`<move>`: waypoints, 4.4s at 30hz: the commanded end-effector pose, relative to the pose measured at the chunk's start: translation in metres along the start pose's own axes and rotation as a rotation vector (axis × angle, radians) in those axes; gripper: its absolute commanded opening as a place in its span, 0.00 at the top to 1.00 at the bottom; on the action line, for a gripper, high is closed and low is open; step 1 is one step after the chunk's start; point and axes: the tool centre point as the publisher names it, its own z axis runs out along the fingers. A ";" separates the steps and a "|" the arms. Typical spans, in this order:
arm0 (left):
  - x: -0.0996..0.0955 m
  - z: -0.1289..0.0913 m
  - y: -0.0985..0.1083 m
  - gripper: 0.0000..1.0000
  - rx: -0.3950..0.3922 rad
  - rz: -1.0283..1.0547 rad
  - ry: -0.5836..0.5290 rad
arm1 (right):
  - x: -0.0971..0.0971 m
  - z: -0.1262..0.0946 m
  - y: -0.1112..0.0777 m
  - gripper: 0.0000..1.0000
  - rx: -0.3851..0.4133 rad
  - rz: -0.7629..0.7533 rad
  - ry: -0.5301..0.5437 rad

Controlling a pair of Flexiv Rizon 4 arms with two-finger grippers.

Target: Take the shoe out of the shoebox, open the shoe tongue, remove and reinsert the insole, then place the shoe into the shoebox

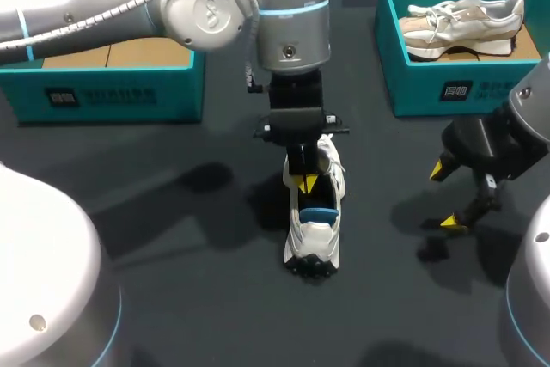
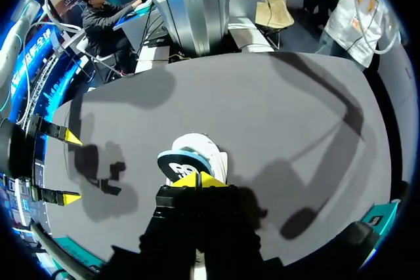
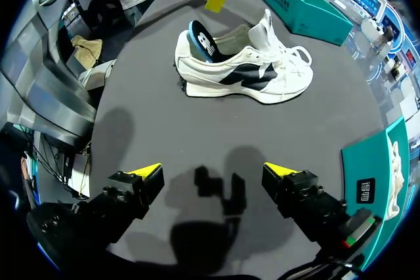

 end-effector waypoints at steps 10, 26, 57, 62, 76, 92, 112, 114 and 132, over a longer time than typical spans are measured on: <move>-0.007 0.048 0.009 1.00 0.084 0.006 0.022 | 0.002 0.000 0.000 0.00 0.002 0.001 -0.004; -0.001 0.101 0.034 1.00 0.071 0.014 0.053 | 0.002 0.000 0.000 0.00 0.002 0.001 -0.004; 0.007 0.071 0.087 1.00 -0.306 -0.078 0.067 | 0.002 0.000 0.000 0.00 0.002 0.001 -0.004; -0.008 0.056 0.046 1.00 -0.276 0.022 0.016 | 0.002 0.000 0.000 0.00 0.002 0.001 -0.004; -0.016 0.119 0.025 1.00 -0.188 0.037 0.117 | 0.002 0.000 0.000 0.00 0.002 0.001 -0.004; 0.014 0.117 0.093 1.00 -0.337 -0.082 0.124 | 0.002 0.000 0.000 0.00 0.002 0.001 -0.004; -0.014 0.054 0.013 1.00 -0.054 -0.013 0.065 | 0.002 0.000 0.000 0.00 0.002 0.001 -0.004; -0.017 0.054 0.010 1.00 -0.032 -0.015 0.081 | 0.002 0.000 0.000 0.00 0.002 0.001 -0.004; -0.002 0.098 0.006 1.00 0.081 -0.058 0.136 | 0.002 0.000 0.000 0.00 0.002 0.001 -0.004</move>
